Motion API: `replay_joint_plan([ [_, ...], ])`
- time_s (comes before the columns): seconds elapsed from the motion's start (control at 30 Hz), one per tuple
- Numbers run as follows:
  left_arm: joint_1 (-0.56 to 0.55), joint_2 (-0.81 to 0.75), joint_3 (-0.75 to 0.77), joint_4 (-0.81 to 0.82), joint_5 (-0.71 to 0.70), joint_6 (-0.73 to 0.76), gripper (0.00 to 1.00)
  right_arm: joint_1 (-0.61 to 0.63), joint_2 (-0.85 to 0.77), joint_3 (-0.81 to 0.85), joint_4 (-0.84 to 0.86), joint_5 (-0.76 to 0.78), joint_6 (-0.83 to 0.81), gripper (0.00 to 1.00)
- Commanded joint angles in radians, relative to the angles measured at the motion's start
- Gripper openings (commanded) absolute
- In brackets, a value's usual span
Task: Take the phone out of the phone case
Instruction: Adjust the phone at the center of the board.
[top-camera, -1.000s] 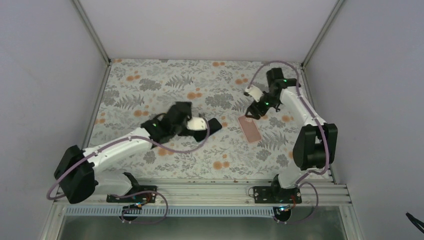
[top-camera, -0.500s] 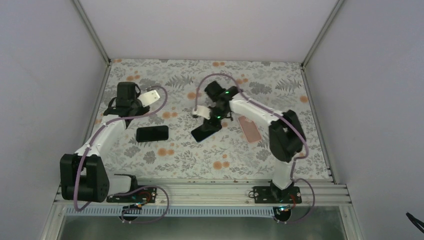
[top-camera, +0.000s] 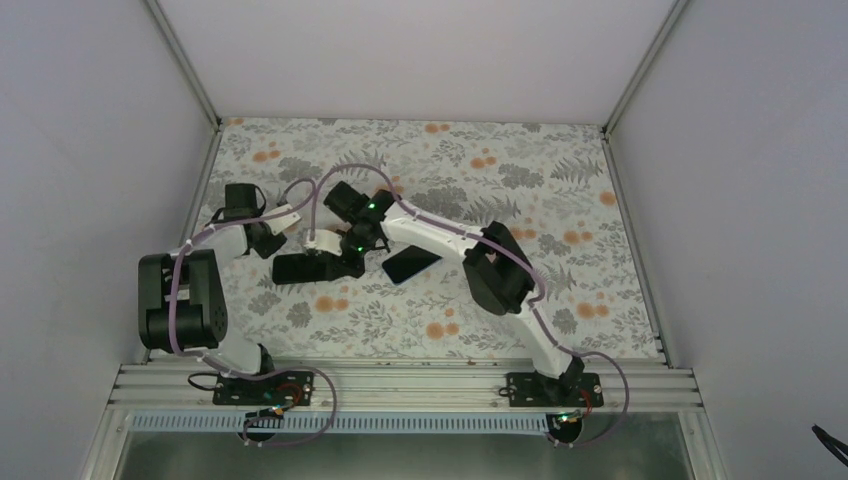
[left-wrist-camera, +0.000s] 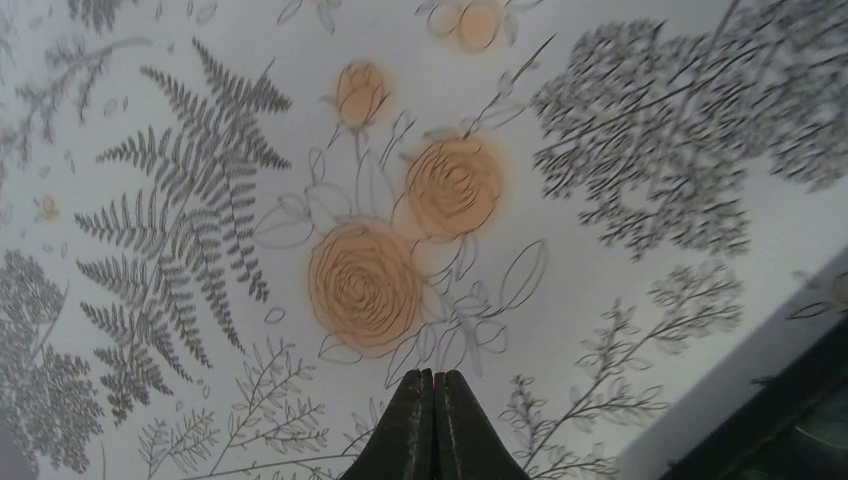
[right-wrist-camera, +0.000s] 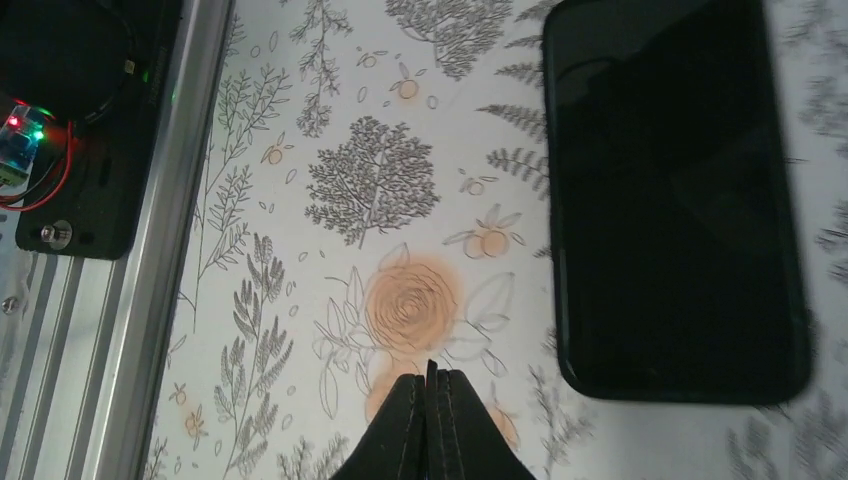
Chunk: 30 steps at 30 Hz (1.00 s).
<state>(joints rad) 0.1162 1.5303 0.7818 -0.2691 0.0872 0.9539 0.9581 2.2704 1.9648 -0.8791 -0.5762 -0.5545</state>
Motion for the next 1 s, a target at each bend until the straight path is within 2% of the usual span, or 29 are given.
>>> replay_joint_plan([
  [0.0,0.044,0.037,0.003,0.060,0.040,-0.012,0.02,0.038,0.069,0.036,0.015,-0.029,0.048,0.04],
  [0.2,0.057,0.088,0.025,0.011,0.098,0.003,0.02,0.056,0.091,-0.024,0.109,0.023,0.114,0.04],
  [0.33,0.056,0.127,0.058,-0.062,0.138,-0.005,0.02,0.056,0.122,-0.002,0.086,0.044,0.118,0.04],
  [0.6,0.056,0.153,0.051,-0.203,0.116,0.059,0.02,0.057,0.153,0.009,0.093,0.077,0.137,0.04],
  [0.97,0.057,0.089,-0.047,-0.357,0.033,0.123,0.02,0.014,0.192,0.044,0.098,0.140,0.204,0.04],
])
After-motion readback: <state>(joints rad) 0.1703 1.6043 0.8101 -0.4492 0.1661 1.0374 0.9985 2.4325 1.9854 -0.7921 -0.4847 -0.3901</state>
